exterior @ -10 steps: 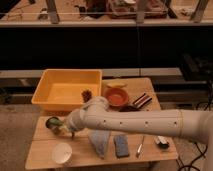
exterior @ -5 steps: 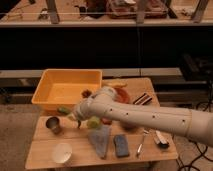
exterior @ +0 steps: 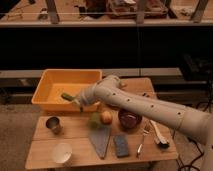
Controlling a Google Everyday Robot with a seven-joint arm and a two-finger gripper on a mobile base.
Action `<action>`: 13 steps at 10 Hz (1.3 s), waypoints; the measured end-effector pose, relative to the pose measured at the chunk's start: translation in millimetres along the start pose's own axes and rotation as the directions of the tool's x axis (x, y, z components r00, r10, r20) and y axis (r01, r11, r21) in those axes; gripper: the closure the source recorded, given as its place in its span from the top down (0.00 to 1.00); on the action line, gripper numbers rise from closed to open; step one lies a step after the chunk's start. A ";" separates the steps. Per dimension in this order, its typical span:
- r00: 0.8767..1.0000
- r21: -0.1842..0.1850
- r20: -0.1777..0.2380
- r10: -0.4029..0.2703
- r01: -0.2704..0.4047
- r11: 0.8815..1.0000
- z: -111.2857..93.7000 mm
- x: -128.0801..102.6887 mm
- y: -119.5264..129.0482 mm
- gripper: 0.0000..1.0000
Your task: Place pepper in tray
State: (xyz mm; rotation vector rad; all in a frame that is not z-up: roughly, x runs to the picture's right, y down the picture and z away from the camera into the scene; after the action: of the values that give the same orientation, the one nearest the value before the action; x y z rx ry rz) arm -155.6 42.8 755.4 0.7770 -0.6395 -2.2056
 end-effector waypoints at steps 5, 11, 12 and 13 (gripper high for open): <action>0.999 -0.006 0.019 0.027 -0.027 1.000 33.2 33.3 35.9 0.00; 0.994 -0.013 0.108 -0.005 0.007 1.000 78.8 65.4 52.8 0.11; 0.996 -0.008 0.094 0.004 -0.003 1.000 84.6 66.4 56.0 0.19; 0.997 -0.007 0.076 0.019 -0.019 1.000 89.2 65.5 60.3 0.31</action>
State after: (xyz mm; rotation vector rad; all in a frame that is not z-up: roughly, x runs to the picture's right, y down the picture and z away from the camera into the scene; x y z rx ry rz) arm -227.1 -25.4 833.6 0.6839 -0.6741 -2.2273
